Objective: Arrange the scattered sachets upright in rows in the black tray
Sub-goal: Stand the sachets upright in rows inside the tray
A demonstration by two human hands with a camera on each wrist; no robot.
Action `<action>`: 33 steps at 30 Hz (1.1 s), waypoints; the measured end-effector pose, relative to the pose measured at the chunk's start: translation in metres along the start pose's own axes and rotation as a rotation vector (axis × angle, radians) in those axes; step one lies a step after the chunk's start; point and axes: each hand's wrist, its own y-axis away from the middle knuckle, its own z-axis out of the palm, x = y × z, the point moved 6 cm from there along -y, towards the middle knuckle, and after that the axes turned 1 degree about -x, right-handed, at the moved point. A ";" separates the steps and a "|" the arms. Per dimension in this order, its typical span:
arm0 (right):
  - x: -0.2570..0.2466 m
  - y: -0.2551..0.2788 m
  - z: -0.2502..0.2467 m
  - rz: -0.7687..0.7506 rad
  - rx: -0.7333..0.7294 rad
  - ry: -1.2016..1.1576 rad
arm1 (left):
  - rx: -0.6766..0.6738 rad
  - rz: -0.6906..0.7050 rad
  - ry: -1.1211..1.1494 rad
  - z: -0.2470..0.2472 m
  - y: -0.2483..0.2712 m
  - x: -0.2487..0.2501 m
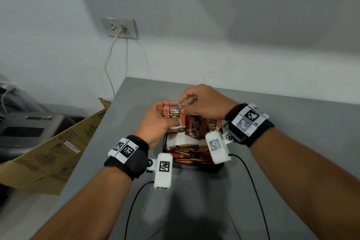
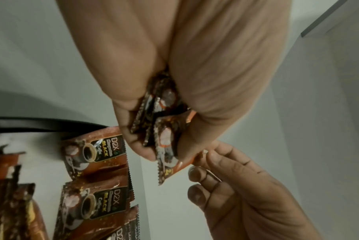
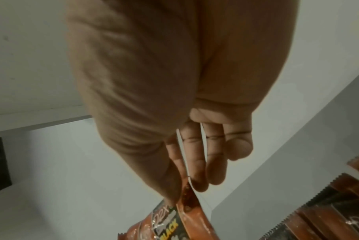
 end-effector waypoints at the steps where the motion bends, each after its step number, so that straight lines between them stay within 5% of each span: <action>1: -0.002 -0.003 0.003 -0.006 -0.018 0.003 | -0.002 -0.004 -0.003 -0.003 0.000 0.000; 5: -0.008 -0.016 0.011 -0.031 -0.023 0.072 | 0.019 -0.022 -0.048 -0.013 0.001 -0.005; 12: 0.025 -0.030 0.033 0.112 -0.057 0.252 | 0.317 -0.084 -0.111 -0.052 -0.003 -0.022; 20: 0.045 -0.039 0.061 0.183 -0.160 0.360 | 0.283 -0.100 -0.134 -0.052 -0.001 -0.027; 33: 0.054 -0.048 0.065 0.174 -0.040 0.375 | 0.246 -0.118 -0.153 -0.050 0.000 -0.031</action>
